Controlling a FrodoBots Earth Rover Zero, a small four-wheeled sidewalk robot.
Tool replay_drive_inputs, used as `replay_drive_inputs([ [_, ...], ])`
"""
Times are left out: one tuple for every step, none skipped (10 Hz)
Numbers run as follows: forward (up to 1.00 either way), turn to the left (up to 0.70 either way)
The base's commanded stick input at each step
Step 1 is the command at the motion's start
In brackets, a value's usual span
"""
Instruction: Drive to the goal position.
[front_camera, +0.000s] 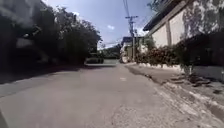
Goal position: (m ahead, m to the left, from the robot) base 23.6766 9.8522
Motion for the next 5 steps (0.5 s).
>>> replay_drive_inputs([
  [1.00, -0.12],
  [1.00, -0.40],
  [1.00, -0.40],
  [1.00, -0.36],
  [1.00, 0.00],
])
